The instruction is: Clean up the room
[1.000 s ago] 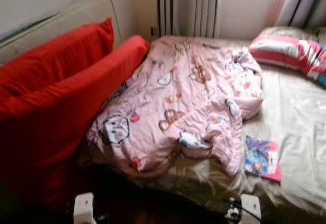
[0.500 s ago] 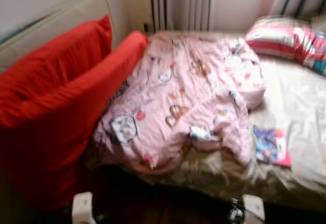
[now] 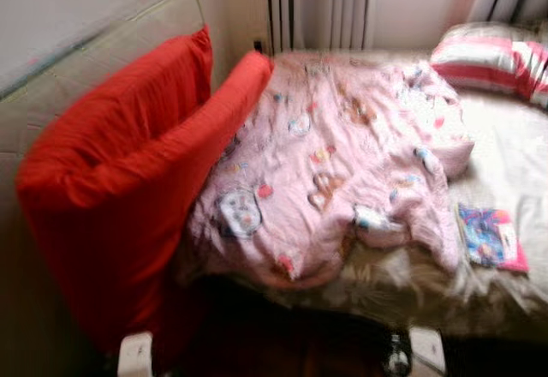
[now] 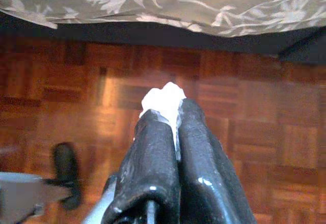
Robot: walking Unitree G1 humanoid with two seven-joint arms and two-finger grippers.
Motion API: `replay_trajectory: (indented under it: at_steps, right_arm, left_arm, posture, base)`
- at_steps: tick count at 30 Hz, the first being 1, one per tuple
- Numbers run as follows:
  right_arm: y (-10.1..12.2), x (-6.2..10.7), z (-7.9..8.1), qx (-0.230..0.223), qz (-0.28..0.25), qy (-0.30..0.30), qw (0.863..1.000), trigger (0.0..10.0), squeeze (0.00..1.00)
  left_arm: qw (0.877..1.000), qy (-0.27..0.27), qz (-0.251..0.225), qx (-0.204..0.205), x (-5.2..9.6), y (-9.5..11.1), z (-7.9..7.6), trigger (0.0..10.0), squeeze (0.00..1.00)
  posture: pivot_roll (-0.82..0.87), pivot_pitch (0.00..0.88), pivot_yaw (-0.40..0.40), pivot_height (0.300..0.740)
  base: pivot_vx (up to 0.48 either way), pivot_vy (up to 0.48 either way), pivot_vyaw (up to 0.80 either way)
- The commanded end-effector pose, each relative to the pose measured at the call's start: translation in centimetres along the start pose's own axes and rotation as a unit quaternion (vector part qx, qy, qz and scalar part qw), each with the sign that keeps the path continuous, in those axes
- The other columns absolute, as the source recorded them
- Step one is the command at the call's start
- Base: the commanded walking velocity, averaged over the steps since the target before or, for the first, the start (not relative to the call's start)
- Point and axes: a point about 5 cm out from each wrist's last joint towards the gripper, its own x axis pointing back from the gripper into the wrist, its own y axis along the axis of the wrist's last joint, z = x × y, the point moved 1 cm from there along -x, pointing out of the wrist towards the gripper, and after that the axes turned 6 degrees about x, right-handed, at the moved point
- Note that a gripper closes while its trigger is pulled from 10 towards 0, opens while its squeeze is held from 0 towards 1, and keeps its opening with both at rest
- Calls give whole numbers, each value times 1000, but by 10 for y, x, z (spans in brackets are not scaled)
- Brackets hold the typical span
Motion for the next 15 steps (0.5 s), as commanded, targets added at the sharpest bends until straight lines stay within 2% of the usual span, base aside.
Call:
replay_trajectory:
  at_steps: [1,9,15]
  right_arm:
    - [9,-2,11,2,-13,13,1000,10000,0]
    - [8,-2,11,2,-10,15,1000,10000,0]
    - [8,-2,10,5,-10,15,1000,10000,0]
  left_arm:
    - [1000,9,3,-4,1,-1,7,10000,0]
    - [1000,4,7,-4,2,-6,2,10000,0]
    - [1000,-7,5,-5,-3,-2,-18,10000,0]
  posture:
    - [-52,0,62,740]
    - [-52,0,61,740]
    - [-50,0,58,740]
  base:
    - [0,0,800]
    - [0,0,800]
    - [0,0,800]
